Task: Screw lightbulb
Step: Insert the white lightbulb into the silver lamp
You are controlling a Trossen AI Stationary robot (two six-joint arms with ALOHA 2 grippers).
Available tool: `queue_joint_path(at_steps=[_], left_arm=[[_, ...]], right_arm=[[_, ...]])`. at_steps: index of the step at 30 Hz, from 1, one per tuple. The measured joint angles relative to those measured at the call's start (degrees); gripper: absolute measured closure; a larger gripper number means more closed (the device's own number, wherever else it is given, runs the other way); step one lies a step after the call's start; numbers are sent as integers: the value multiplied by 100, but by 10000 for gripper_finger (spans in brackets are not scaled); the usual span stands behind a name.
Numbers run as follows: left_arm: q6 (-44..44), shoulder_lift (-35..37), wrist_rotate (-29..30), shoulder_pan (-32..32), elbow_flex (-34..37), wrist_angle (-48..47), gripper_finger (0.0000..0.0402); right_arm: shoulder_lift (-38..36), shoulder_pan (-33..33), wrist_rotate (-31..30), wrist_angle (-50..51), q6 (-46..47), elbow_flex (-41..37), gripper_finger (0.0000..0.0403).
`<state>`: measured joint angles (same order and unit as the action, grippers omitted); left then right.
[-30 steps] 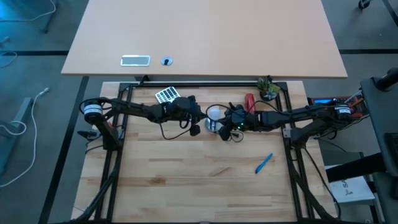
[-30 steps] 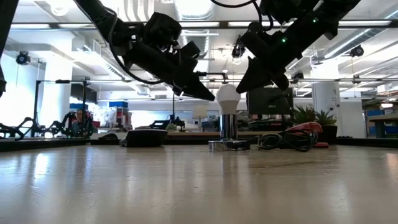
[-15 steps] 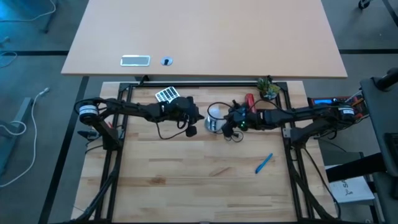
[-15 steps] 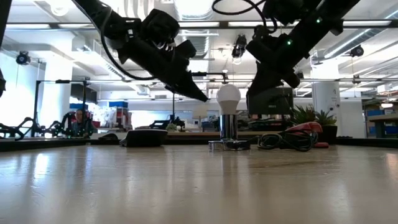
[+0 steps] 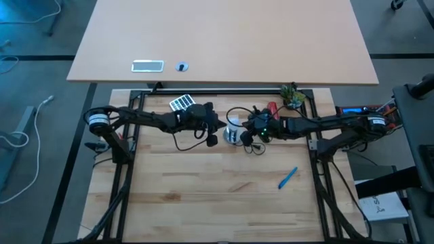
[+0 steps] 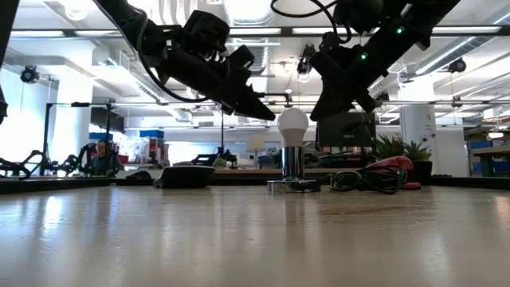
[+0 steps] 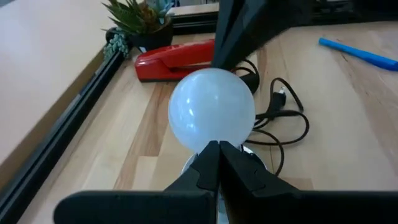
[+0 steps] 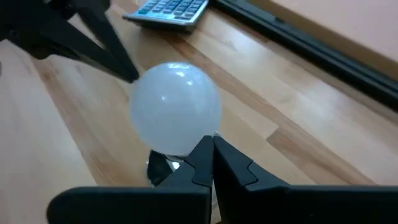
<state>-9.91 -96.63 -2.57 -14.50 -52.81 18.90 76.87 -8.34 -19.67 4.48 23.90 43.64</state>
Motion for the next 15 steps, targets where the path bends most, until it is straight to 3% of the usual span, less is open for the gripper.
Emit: queue_joint_path(at_steps=[15], left_arm=[[96,-136,28,-4,13,201,401]], right_arm=[[284,-13,240,-346,-35,-9,403]])
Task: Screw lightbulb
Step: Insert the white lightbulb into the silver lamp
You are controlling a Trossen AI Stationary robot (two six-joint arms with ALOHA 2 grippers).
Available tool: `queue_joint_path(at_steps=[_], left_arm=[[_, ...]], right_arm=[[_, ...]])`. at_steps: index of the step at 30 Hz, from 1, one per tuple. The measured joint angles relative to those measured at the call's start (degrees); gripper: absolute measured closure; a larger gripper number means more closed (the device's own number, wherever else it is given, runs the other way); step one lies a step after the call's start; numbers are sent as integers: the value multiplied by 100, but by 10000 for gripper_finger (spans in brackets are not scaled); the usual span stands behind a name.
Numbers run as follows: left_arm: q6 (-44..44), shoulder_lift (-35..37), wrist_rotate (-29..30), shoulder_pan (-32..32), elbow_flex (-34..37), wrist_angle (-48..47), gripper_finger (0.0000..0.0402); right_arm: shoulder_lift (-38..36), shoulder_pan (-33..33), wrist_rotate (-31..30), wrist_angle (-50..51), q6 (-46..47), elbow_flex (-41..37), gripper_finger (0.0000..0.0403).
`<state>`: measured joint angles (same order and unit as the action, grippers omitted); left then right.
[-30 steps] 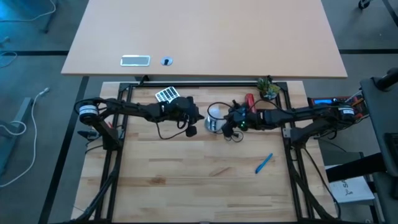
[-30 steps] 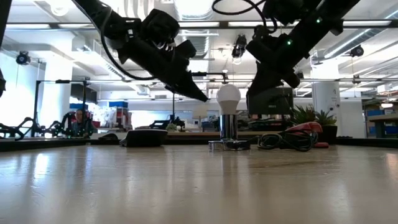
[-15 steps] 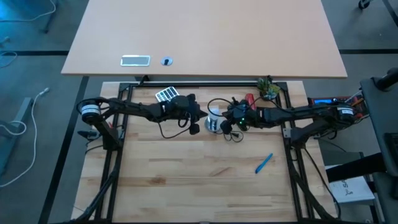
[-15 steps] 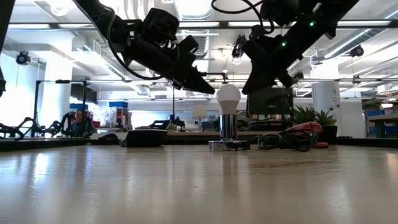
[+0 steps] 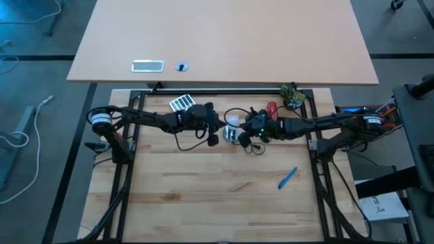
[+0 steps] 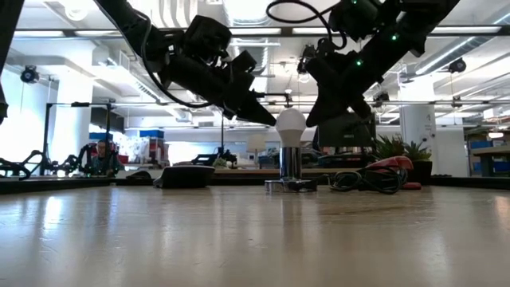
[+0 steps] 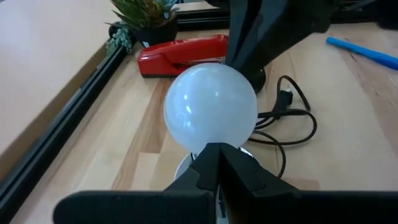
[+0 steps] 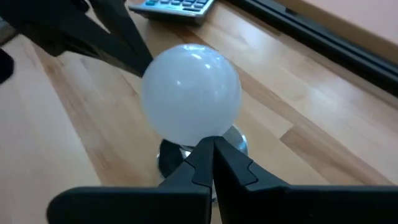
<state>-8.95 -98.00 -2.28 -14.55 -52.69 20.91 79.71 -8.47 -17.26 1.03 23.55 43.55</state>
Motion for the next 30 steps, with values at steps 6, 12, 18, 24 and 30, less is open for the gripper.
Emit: queue_joint_path(at_steps=[6,12,18,24,30], left_arm=[[46,0,41,-3,0,11,402],[94,0,97,-14,0,16,402],[153,0,186,-15,0,11,401],[155,0,190,-13,-2,-2,401],[160,81,284,-13,-9,-173,401]], right_arm=[[37,24,242,-28,138,0,403],[38,93,495,-193,207,0,403],[40,157,468,-363,249,0,403],[38,198,420,-183,359,8,403],[-112,197,245,519,539,9,403]])
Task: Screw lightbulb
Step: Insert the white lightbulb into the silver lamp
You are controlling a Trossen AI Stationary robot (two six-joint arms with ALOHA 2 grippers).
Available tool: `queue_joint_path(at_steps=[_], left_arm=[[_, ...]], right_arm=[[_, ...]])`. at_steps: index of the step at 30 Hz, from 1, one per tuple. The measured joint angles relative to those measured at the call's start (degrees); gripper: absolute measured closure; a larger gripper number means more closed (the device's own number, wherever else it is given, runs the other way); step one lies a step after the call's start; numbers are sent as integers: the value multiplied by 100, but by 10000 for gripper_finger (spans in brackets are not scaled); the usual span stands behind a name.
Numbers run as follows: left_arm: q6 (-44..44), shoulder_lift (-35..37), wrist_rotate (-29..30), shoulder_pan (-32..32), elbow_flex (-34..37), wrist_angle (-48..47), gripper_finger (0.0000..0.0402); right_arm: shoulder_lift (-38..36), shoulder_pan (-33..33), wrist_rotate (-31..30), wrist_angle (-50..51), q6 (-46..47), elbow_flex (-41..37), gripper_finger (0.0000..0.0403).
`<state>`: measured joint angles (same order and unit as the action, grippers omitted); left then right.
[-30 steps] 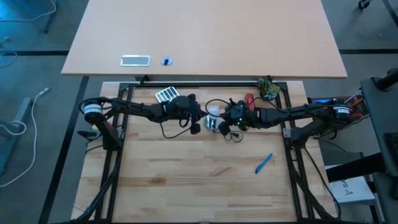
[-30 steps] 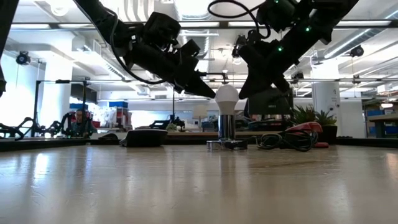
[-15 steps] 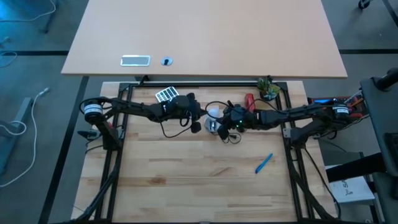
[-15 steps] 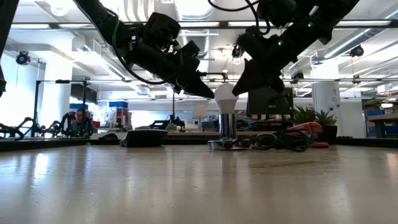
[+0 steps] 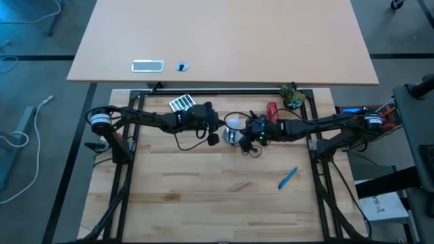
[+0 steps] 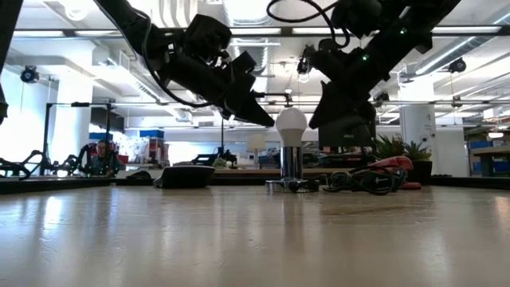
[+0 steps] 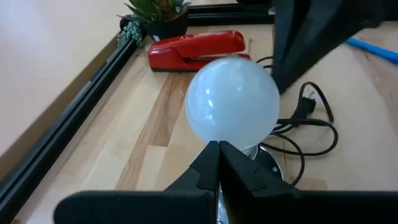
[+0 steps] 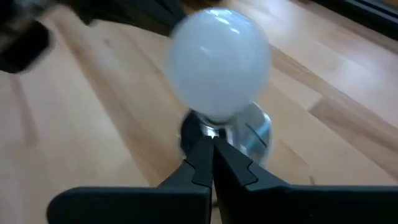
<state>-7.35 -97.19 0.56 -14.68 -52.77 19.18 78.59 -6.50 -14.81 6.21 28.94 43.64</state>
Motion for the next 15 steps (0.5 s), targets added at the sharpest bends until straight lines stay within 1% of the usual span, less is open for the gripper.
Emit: queue_joint_path(at_steps=[4,7,12,15], left_arm=[[16,151,4,38,-4,-150,401],[17,187,-42,75,-4,-294,401],[37,188,-822,87,-4,-420,401],[59,179,-852,103,-4,-424,401]], right_arm=[[-117,-4,-445,449,4,0,403],[-129,-67,-518,432,-94,2,403],[-107,-145,-467,73,-350,0,403],[-84,-170,-422,-130,-470,0,403]])
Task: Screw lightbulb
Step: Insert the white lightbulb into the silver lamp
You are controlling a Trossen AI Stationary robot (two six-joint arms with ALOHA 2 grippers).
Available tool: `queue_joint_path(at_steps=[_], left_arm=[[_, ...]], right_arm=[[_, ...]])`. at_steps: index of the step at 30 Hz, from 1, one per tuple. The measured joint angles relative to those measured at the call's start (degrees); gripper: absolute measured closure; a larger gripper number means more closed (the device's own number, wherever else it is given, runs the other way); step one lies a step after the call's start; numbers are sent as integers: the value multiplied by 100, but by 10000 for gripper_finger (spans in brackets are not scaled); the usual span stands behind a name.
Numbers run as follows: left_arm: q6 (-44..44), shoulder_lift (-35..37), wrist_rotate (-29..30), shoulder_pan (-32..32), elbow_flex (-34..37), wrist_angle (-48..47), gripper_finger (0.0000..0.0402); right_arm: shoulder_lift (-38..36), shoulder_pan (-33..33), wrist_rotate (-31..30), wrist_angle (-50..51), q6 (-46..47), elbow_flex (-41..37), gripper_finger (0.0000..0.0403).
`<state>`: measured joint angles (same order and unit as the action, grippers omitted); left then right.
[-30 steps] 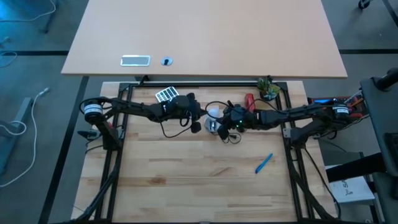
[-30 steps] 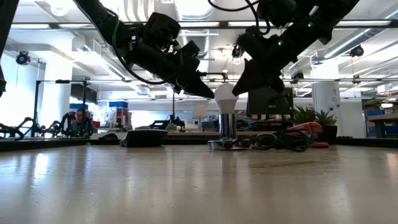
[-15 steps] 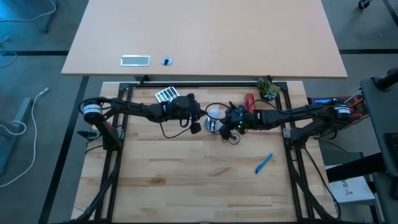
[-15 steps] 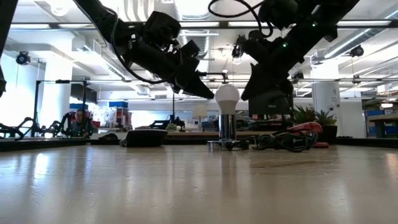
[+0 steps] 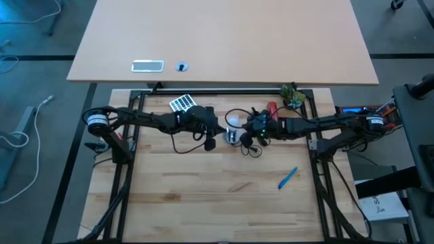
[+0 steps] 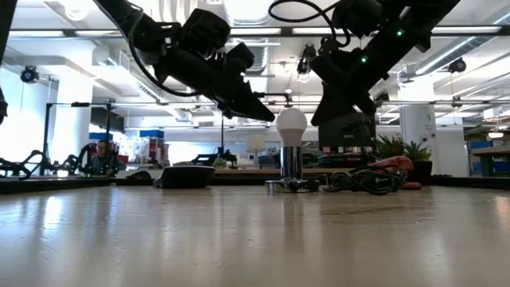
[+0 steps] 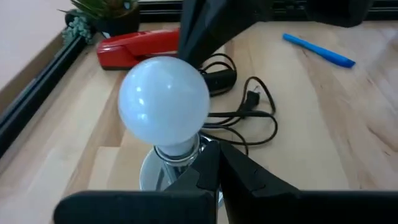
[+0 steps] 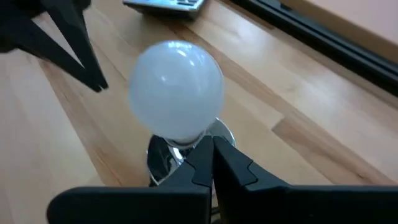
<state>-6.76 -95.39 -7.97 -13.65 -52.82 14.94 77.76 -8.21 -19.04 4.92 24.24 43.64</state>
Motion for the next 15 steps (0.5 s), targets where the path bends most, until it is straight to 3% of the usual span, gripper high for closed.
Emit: queue_joint_path(at_steps=[7,15], left_arm=[[-67,-2,437,-18,0,52,401],[-137,-7,450,-31,2,234,401]], right_arm=[[0,-9,140,-149,-86,0,403],[0,-9,160,-143,-81,0,403]])
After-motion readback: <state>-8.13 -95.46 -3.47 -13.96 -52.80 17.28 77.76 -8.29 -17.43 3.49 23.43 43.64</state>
